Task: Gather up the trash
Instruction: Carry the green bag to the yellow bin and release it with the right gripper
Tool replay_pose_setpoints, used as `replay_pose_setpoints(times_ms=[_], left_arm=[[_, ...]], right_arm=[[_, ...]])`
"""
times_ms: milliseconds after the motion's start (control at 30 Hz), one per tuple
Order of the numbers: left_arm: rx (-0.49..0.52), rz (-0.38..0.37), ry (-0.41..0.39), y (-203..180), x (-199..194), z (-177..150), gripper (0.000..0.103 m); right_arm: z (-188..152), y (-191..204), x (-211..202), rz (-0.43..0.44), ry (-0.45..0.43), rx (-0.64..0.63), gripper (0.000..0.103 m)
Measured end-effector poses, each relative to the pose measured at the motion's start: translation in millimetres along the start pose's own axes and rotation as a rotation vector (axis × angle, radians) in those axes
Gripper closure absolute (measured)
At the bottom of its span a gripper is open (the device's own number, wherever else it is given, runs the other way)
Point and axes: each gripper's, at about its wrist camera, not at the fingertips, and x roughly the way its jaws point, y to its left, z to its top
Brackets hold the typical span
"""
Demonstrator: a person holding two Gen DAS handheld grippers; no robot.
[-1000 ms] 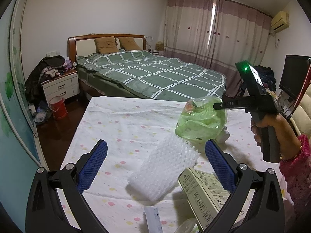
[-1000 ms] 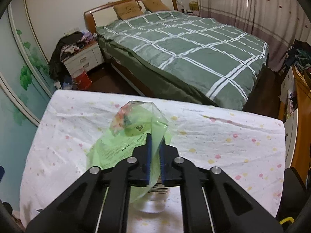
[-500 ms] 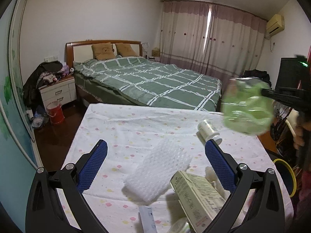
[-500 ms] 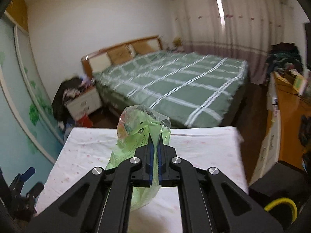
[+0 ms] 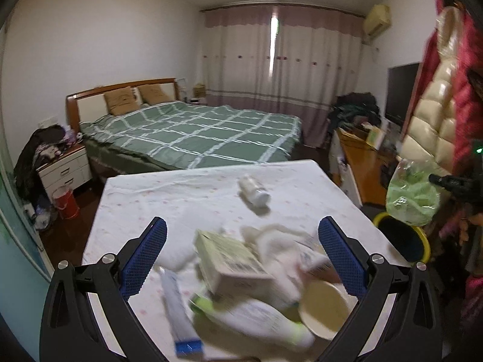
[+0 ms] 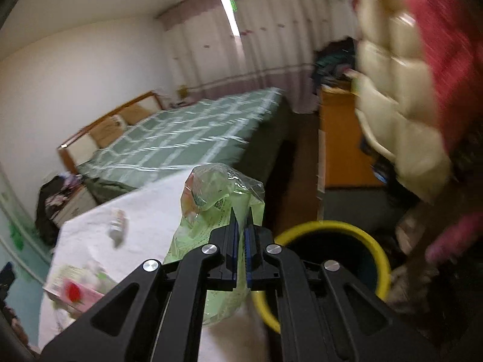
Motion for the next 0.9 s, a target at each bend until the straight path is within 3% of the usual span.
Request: replay_pose_setpoints(times_ms=[200,367,433,467,500,800,900], left_arm=[[0.042,-0.117,0.07,-45.9,-18.0,-24.6,0.004],[0.093,-0.167,0.126,-77.5,-20.4,-47.1,0.004],[0.109,-0.182,0.145,-85.9,-19.0,-54.5,0.004],[0.114,-0.185,0.154,-89.5,-17.6,-57.2,0.004],[0.119,-0.187,0.165,-93.4,-17.0,-59.5,0.004],[0.097,-0.24,0.233,-90.9,4.6,-64.2,0.004],[0.071,-0.248,0.311,-87.9,27.5,-68.4,0.004]], right_arm=[[-15.2,-63.5,31.4,-0.091,0.057,0.079,0.099],[-37.9,-90.6,64.2,-0.157,0.135,0.099,0.098],[-50.2,-98.3,72.2,-0.194,0.156,0.09,0.088],[-54.1,-99.8,73.8,-0.205,0.155,0.089,0.073],[-58.2,-102.8,74.1,-0.212,0.15,0.092,0.066],[-69.0,-103.6,41.0,-0.186,0.084,0.105,0.052],[-70.3,-99.4,32.8,-0.163,0.078,0.106,0.051]])
